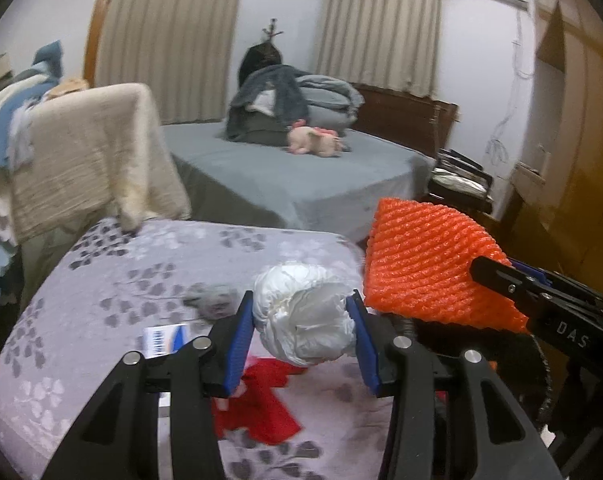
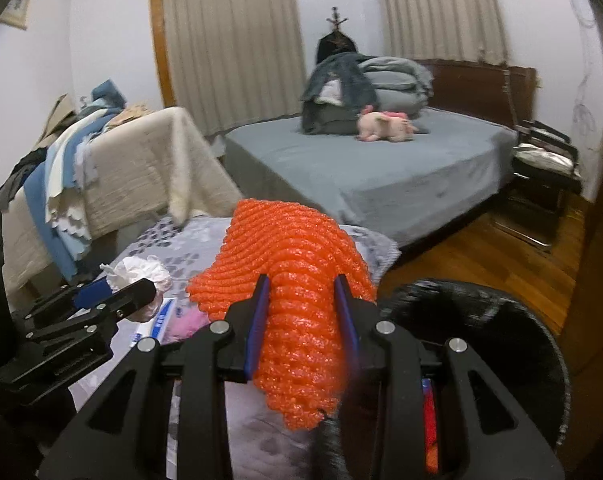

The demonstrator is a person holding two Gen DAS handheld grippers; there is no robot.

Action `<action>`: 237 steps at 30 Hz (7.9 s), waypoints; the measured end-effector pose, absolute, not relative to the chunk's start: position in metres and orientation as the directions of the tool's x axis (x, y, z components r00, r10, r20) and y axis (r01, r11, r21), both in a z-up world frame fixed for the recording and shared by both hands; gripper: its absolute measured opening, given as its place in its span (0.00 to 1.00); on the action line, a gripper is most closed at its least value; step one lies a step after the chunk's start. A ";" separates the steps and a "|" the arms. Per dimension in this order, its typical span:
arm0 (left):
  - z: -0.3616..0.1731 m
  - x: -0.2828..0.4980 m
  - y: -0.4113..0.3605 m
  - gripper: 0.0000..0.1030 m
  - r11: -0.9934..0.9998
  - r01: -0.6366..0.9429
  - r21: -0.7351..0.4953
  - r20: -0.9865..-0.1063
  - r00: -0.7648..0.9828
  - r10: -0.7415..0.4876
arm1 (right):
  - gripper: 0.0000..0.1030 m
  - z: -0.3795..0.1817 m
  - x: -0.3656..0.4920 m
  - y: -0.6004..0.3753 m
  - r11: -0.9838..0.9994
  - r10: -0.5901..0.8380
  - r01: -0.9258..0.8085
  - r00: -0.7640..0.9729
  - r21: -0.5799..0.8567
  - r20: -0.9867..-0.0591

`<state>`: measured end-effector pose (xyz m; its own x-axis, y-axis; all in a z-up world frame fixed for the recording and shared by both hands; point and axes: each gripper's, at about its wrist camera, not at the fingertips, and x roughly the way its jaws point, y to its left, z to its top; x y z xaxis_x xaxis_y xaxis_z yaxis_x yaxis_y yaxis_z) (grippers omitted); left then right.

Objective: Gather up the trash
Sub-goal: 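Carry the tissue and scrubber over the black bin and open both grippers, then move both open grippers from the bin back to the pile, then grasp the white-and-blue alcohol pads box with the left gripper, then grasp the pink mask with the right gripper while the left holds the box, then carry the box with the left gripper and mask with the right over the black bin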

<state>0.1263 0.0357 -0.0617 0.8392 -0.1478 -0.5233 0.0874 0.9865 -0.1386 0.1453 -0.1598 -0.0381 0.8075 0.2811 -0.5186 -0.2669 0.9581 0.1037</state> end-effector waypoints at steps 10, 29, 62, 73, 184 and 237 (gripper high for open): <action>-0.064 0.131 -0.041 0.44 0.968 0.215 -0.133 -0.526 0.812 -0.252 | 0.31 -0.043 0.123 -0.233 0.988 0.157 -0.138 0.834 0.075 -0.528; -0.099 0.155 -0.150 0.44 0.910 0.394 -0.130 -0.579 0.715 -0.392 | 0.32 -0.093 0.113 -0.324 0.998 -0.029 0.051 0.794 0.019 -0.607; -0.101 0.156 -0.109 0.91 0.920 0.360 -0.156 -0.577 0.723 -0.381 | 0.91 -0.097 0.109 -0.315 0.996 0.027 0.028 0.799 0.082 -0.601; -0.075 0.121 -0.010 0.93 0.983 0.164 -0.087 -0.532 0.826 -0.185 | 0.93 -0.062 0.112 -0.234 0.987 0.161 -0.135 0.831 0.087 -0.532; -0.099 0.141 0.156 0.55 0.978 -0.172 -0.118 -0.620 0.782 0.063 | 0.15 -0.079 0.191 -0.010 0.846 0.480 -0.518 0.637 0.126 -0.604; -0.087 0.155 -0.150 0.55 0.906 0.409 -0.112 -0.596 0.702 -0.390 | 0.17 -0.077 0.116 -0.318 0.996 0.056 -0.009 0.822 0.085 -0.567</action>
